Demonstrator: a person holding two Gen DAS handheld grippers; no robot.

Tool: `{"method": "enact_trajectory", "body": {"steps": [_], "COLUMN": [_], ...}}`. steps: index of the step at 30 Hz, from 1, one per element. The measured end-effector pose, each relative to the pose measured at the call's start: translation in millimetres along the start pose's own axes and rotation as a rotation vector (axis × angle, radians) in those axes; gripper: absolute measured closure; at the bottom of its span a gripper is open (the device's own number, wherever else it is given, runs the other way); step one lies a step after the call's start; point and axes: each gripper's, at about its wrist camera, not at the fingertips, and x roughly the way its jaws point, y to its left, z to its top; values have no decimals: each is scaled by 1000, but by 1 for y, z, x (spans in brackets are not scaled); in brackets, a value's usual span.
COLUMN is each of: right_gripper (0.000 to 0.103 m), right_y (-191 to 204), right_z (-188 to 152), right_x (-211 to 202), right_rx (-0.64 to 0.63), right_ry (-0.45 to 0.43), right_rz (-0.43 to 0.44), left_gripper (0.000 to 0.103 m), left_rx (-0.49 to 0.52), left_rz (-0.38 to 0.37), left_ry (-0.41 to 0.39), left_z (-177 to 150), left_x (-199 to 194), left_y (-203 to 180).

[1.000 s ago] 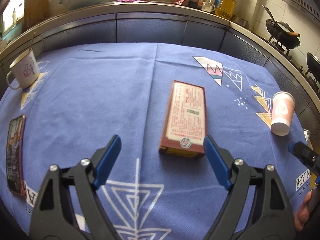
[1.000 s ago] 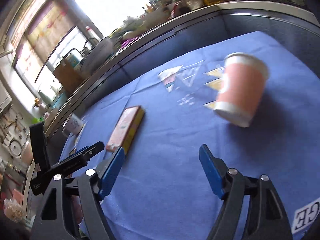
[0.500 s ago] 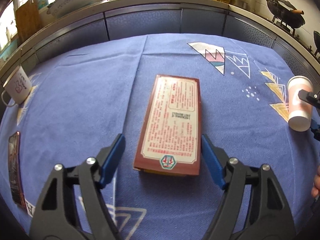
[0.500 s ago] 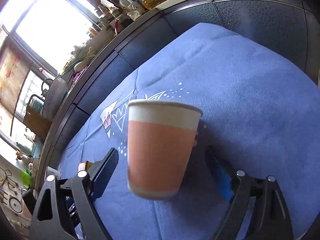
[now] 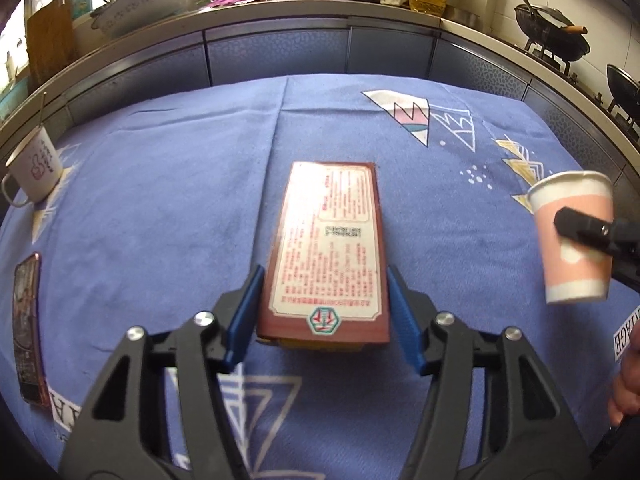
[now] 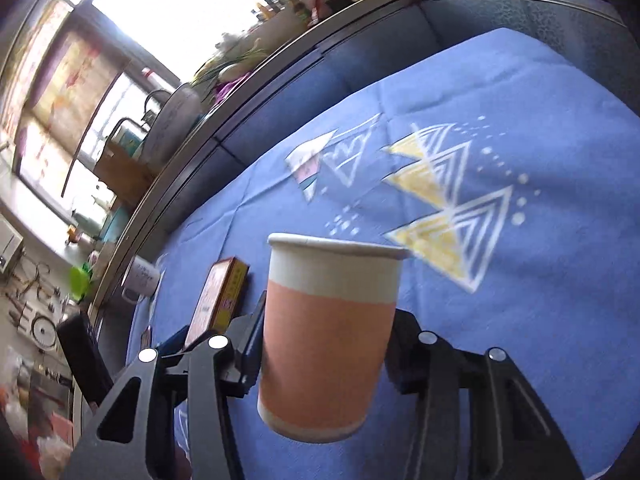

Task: Collect trash
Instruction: 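Grasp the red box with the left gripper while the right gripper grasps the pink cup, then lift the red box and pink cup off the table with both grippers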

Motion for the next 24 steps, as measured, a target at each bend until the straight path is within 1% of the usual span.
{"method": "enact_trajectory", "body": {"steps": [4, 8, 10, 12, 14, 16, 18, 20, 24], "right_gripper": [61, 63, 59, 47, 44, 41, 35, 31, 30], "right_y": [24, 33, 32, 30, 28, 30, 33, 33, 31], "right_z": [-22, -36, -41, -44, -47, -50, -53, -53, -53], "right_x": [11, 13, 16, 16, 15, 12, 10, 7, 2], "right_rx": [-54, -96, -93, -81, -78, -91, -105, -105, -111], "right_ry": [63, 92, 127, 134, 135, 131, 128, 120, 110], "right_rz": [52, 50, 58, 36, 34, 25, 18, 20, 11], "left_gripper": [45, 45, 45, 44, 44, 44, 43, 42, 41], "left_rx": [-8, -25, -36, -31, -39, -49, -44, -34, -23], "left_rz": [-22, -30, -42, -33, -24, -32, -19, 1, 30], "left_ry": [-13, 5, 24, 35, 52, 62, 62, 63, 74], "left_z": [-16, -32, -36, -38, -38, -37, -34, -31, -26], "left_x": [-24, -35, -33, -29, -24, -19, -16, -12, -5], "left_y": [10, 17, 19, 18, 17, 18, 16, 13, 9]}}
